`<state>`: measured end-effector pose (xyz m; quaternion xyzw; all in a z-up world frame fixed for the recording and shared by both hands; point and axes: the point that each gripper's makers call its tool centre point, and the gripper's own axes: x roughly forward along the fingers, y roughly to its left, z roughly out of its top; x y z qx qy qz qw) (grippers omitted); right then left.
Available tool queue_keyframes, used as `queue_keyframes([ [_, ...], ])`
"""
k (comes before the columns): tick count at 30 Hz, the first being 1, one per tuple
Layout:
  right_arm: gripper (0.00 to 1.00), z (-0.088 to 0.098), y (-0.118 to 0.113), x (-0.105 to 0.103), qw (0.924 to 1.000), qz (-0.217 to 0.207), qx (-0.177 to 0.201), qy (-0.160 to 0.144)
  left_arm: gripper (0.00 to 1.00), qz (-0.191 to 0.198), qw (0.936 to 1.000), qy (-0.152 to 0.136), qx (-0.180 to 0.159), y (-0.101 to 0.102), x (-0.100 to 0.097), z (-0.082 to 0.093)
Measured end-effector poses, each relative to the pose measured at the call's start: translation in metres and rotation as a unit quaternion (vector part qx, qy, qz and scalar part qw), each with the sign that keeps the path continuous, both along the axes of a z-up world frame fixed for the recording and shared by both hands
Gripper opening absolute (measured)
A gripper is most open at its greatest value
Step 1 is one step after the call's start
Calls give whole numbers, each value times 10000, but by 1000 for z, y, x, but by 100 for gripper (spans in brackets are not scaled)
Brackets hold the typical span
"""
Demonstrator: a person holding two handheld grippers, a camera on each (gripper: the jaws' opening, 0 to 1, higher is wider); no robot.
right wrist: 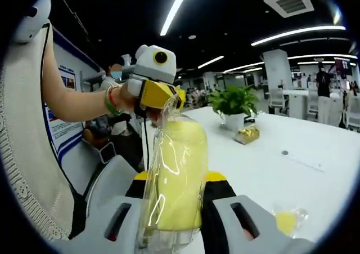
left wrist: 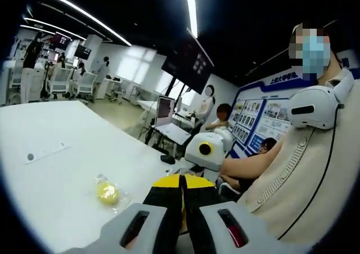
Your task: Compare the silicone blocks by pressing each to a similar depth, holding the contact briefly, and releasing to observe deformation and rebound differences across the visible hardness samples.
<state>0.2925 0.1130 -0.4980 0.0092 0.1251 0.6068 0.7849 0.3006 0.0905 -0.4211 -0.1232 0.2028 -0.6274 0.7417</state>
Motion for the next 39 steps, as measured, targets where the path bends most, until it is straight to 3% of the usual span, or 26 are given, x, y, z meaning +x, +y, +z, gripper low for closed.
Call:
queue_keyframes([
  [5, 11, -5, 1, 1, 9994, -136, -289, -162, 0, 74, 9999, -15, 99, 3, 2, -5],
  [11, 8, -6, 3, -1, 9992, -113, -356, -122, 0, 99, 9998, -39, 147, 5, 1, -7],
  [25, 9, -4, 6, -3, 9995, -106, -267, -149, 0, 184, 9997, -79, 130, 8, -3, -5],
  [26, 9, -2, 8, -6, 9999, -37, -159, 35, 0, 197, 9997, -84, 132, 8, -3, -4],
  [29, 10, -1, 7, -3, 9997, -129, -170, -75, 0, 308, 9993, -121, 189, 6, -1, -3],
  [30, 10, 0, 6, 1, 9991, -232, -192, -284, 0, 354, 9990, -173, 219, 7, 0, -3],
  [32, 12, 0, 6, -2, 9994, -131, -177, -266, 0, 360, 9990, -165, 222, 6, -1, -2],
  [33, 12, 2, 2, 7, 9975, -343, -212, -579, 0, 393, 9988, -193, 222, 6, 0, -1],
  [39, 16, 2, 1, 7, 9974, -331, -238, -594, 0, 445, 9986, -188, 224, 4, 3, 0],
])
